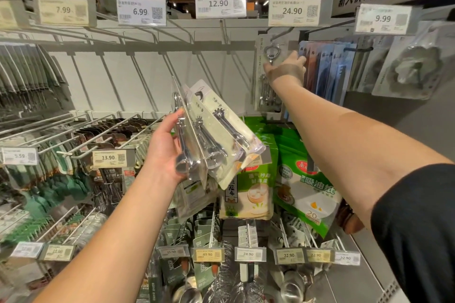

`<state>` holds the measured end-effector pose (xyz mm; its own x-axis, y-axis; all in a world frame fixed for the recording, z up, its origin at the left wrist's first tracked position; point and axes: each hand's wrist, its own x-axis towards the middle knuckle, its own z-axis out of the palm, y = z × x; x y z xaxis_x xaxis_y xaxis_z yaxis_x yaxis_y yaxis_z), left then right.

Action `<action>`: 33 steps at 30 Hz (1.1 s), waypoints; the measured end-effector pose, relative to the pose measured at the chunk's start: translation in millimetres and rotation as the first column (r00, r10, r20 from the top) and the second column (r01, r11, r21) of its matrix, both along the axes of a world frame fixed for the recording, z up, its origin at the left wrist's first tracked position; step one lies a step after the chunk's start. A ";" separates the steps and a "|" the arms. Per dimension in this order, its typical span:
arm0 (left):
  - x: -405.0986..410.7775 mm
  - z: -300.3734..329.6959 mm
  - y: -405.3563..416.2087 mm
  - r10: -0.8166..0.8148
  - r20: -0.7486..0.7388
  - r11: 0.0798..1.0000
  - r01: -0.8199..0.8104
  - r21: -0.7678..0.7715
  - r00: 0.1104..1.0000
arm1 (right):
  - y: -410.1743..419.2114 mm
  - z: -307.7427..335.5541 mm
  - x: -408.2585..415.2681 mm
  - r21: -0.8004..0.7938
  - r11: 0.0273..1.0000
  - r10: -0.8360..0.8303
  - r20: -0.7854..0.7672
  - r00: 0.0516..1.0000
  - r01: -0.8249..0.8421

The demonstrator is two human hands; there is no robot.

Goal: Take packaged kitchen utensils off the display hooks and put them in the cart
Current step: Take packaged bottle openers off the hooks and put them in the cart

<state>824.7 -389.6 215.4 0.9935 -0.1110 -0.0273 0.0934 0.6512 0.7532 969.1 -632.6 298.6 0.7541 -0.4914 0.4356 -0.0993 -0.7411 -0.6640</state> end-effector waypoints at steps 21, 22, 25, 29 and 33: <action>-9.5 -14.6 5.4 -0.165 -0.032 0.986 0.165 -0.027 0.986 | 70.7 -38.3 -161.7 0.524 0.655 0.721 -0.219 0.658 -0.544; -9.6 -14.9 4.7 -0.172 -0.027 0.985 0.172 -0.024 0.985 | 72.3 -39.5 -162.8 0.513 0.673 0.705 -0.224 0.674 -0.533; -10.6 -16.5 1.2 -0.178 -0.032 0.984 0.178 -0.012 0.984 | 66.0 -54.3 -146.0 0.532 0.692 0.672 -0.227 0.705 -0.489; -11.6 -15.8 -2.3 -0.181 -0.051 0.983 0.179 -0.027 0.982 | 71.7 -50.1 -161.6 0.531 0.691 0.661 -0.190 0.726 -0.490; -12.5 -11.9 -5.2 -0.182 -0.041 0.983 0.181 -0.028 0.982 | 64.5 -48.7 -168.5 0.564 0.621 0.726 -0.152 0.671 -0.544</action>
<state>812.3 -394.8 203.5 0.9548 -0.2901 -0.0652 0.2439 0.6386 0.7299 800.6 -568.1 249.9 0.9928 0.1136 -0.0387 0.0017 -0.3361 -0.9418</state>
